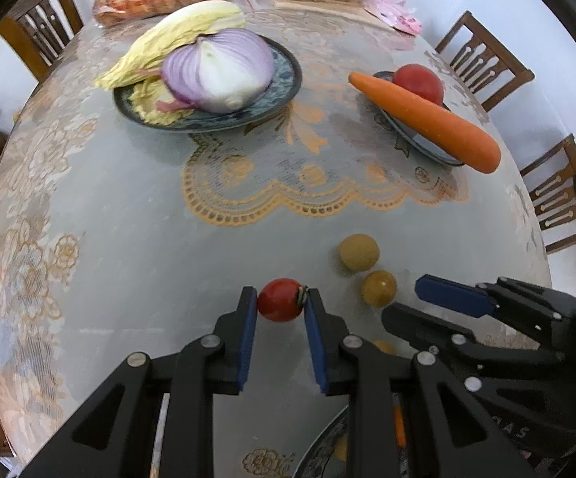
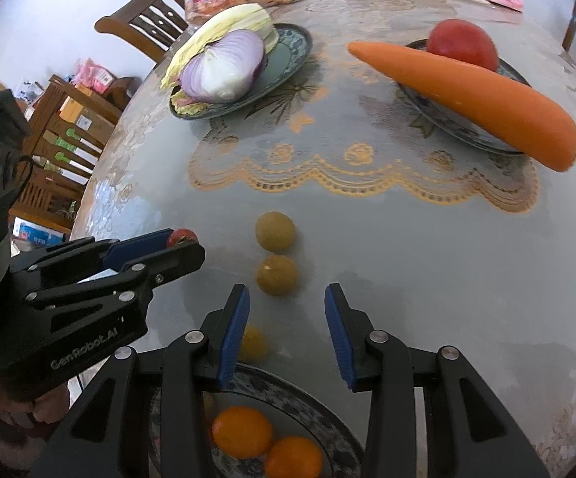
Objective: Organize fruits
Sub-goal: 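Close the left tool on the small red tomato while the right tool grasps a yellow-green fruit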
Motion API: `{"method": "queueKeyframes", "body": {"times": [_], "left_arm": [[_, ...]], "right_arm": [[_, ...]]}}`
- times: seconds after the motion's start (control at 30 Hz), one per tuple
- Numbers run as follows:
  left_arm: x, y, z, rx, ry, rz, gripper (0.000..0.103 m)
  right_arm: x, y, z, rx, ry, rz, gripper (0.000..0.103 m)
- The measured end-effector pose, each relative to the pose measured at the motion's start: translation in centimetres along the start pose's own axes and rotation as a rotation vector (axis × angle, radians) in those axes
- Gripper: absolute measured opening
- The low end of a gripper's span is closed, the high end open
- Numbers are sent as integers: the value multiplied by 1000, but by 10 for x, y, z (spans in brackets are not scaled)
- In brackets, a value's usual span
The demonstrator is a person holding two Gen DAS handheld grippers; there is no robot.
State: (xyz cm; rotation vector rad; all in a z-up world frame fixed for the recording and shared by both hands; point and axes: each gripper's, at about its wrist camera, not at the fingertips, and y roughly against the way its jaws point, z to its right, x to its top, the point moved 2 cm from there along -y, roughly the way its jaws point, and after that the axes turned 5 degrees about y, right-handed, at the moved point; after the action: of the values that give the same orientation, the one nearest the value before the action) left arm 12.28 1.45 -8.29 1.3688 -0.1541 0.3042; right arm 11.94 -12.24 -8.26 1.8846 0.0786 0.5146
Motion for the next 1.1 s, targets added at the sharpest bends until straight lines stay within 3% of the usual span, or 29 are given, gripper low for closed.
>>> {"method": "queueKeyframes", "body": {"times": [0.4, 0.67, 1.1], "left_arm": [[-10, 9, -12, 10, 44, 13, 25], [-14, 16, -10, 4, 41, 28, 25], [-22, 35, -4, -15, 15, 52, 25]], "right_arm": [[5, -13, -9, -28, 29, -9, 40], [5, -16, -9, -55, 34, 6, 26], [-3, 6, -10, -48, 8, 56, 26]]}}
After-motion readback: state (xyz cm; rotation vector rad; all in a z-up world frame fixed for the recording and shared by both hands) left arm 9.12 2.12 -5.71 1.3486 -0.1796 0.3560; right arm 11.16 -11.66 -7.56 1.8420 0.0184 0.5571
